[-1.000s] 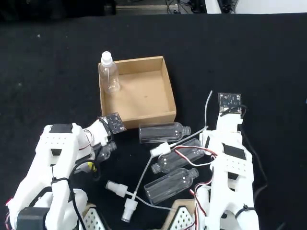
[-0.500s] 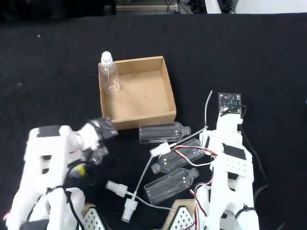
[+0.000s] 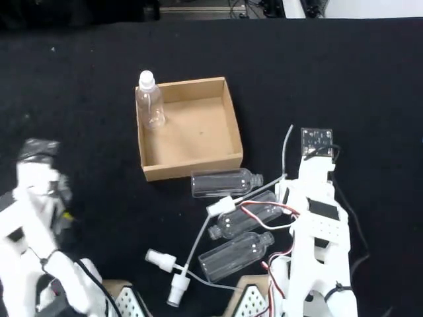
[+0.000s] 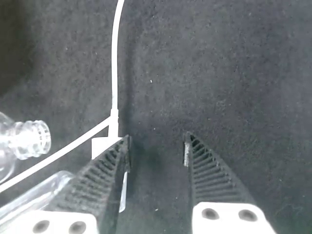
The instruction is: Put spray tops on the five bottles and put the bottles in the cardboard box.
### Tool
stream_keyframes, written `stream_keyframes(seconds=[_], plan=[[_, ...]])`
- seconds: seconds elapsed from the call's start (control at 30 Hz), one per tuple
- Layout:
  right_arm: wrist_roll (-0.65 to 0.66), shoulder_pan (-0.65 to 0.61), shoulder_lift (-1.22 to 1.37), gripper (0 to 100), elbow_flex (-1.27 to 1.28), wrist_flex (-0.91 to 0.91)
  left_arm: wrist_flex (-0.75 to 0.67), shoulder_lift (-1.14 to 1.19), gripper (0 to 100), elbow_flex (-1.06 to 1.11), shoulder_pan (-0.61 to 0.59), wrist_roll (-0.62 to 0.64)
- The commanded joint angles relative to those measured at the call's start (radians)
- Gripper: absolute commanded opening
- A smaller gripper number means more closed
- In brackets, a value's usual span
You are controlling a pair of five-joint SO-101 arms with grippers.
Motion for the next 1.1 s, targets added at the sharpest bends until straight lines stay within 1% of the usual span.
stream_keyframes(seconds=[0.0, 0.07, 0.13, 0.3, 0.4, 0.5, 0.67, 0.77, 0.93, 1.07], plan=[[0.008, -0.017, -0.033, 15.5, -0.002, -0.023, -0.057, 0.083, 17, -0.108, -0.186, 0.028], [0.008, -0.017, -0.033, 15.5, -0.002, -0.023, -0.061, 0.11, 17, -0.12, -0.229, 0.025], [0.008, -0.017, -0.033, 15.5, -0.002, -0.023, -0.057, 0.135, 18, -0.125, -0.248, 0.023], [0.008, -0.017, -0.033, 15.5, -0.002, -0.023, -0.06, 0.155, 35, -0.127, -0.271, 0.023], [0.008, -0.017, -0.033, 15.5, -0.002, -0.023, -0.06, 0.16, 34, -0.174, -0.26, 0.021], [0.008, -0.017, -0.033, 15.5, -0.002, -0.023, -0.052, 0.164, 32, -0.246, -0.211, 0.028], [0.008, -0.017, -0.033, 15.5, -0.002, -0.023, -0.051, 0.175, 32, -0.257, -0.142, 0.029], [0.008, -0.017, -0.033, 15.5, -0.002, -0.023, -0.058, 0.23, 32, -0.268, -0.153, 0.032], [0.008, -0.017, -0.033, 15.5, -0.002, -0.023, -0.057, 0.322, 32, -0.314, -0.217, 0.066], [0.008, -0.017, -0.033, 15.5, -0.002, -0.023, -0.051, 0.368, 32, -0.315, -0.222, 0.061]])
